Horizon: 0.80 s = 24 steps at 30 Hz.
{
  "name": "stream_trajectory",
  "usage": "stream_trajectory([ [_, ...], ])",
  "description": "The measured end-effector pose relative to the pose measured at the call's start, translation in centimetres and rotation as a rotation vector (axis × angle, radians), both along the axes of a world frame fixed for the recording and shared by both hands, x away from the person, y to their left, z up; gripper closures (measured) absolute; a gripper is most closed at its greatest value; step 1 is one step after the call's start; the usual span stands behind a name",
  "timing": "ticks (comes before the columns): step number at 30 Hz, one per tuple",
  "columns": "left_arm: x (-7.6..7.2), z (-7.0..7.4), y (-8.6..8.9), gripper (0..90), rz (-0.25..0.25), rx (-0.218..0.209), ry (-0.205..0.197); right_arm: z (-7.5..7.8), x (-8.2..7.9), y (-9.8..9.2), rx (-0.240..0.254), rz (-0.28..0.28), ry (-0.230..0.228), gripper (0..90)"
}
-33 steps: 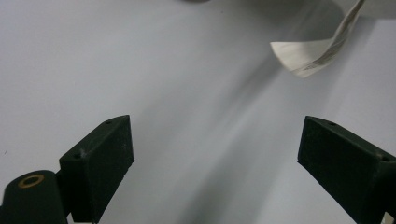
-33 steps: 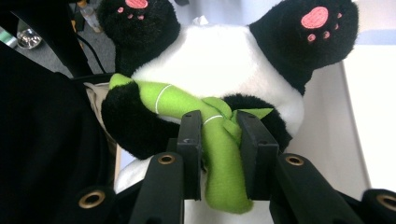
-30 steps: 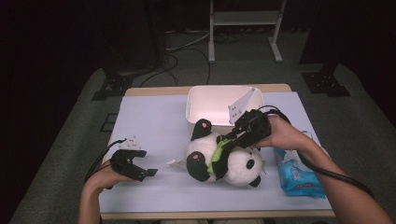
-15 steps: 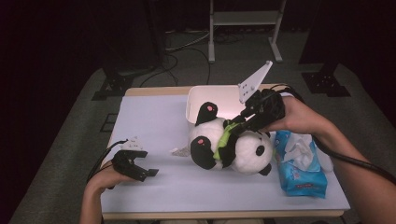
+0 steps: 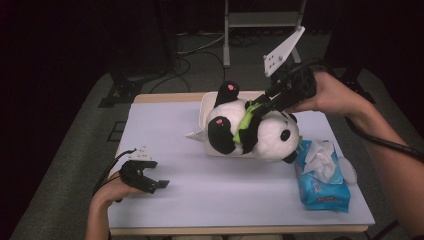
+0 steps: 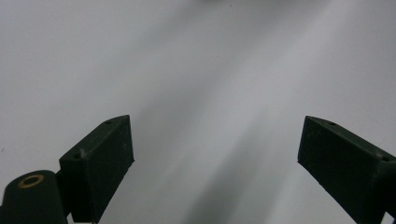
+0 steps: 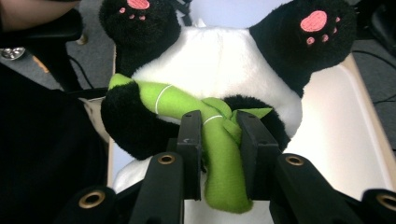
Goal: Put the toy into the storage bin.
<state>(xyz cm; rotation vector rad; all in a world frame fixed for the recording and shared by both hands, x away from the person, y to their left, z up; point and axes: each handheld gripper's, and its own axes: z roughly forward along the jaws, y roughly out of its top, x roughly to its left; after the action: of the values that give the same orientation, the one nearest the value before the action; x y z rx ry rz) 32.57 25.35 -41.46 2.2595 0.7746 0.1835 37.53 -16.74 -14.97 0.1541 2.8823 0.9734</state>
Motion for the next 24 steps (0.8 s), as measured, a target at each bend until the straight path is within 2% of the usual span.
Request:
stream_trajectory([
  [4,0.0,-0.1,0.1,9.6,0.002,-0.002,0.003,1.2,1.2,-0.2,-0.012,-0.019,-0.011,71.5],
  [8,0.0,-0.1,0.3,9.6,0.009,-0.011,0.006,1.6,2.9,-0.3,-0.02,-0.038,-0.011,71.5],
  [15,0.1,-0.3,0.2,9.6,0.008,-0.011,0.018,1.0,6.0,-0.4,-0.01,-0.05,0.012,71.5],
  [23,0.1,-0.3,0.5,9.6,0.009,-0.006,0.015,0.3,9.2,0.3,-0.032,-0.057,0.039,71.5],
  [24,0.1,-0.3,0.5,9.6,0.009,-0.006,0.015,0.3,9.2,0.3,-0.032,-0.057,0.039,71.5],
])
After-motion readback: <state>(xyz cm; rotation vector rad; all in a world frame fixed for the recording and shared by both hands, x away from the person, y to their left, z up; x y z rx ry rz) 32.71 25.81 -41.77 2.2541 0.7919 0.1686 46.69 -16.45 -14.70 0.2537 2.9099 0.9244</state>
